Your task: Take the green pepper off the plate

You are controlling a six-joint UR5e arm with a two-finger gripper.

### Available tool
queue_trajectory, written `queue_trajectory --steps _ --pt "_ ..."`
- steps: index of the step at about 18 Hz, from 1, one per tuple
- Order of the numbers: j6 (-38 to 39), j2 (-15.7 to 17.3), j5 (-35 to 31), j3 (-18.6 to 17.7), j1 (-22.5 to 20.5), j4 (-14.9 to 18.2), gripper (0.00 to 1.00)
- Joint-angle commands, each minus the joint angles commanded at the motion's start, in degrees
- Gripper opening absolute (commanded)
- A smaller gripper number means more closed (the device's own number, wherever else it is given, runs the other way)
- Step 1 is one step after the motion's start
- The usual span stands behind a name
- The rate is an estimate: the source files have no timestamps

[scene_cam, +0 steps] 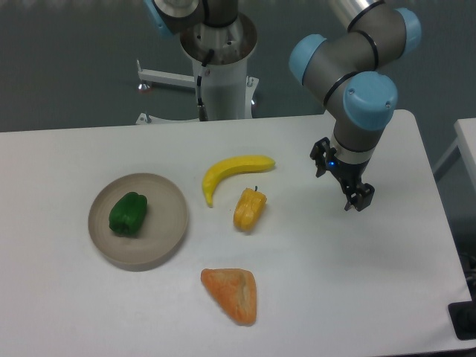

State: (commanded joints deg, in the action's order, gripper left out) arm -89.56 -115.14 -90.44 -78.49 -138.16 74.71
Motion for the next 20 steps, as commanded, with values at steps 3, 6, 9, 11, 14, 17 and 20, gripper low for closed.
queue_trajectory --steps 3,6,9,11,14,17,20 --pt "-0.1 0.3 0.3 0.0 -0.1 0.0 1.0" --pt "0.0 0.5 0.6 -0.2 0.0 0.1 1.0" --pt "1.1 0.9 3.6 -1.5 0.7 0.0 1.0" --pt "4.4 1.7 3.6 -3.0 2.2 0.2 1.0" --pt "8.9 3.5 3.8 -5.0 5.3 0.4 1.0" --pt "22.2 5.9 4.0 -7.6 12.3 0.2 1.0" --pt "36.9 5.9 4.1 -7.9 17.5 0.2 1.0"
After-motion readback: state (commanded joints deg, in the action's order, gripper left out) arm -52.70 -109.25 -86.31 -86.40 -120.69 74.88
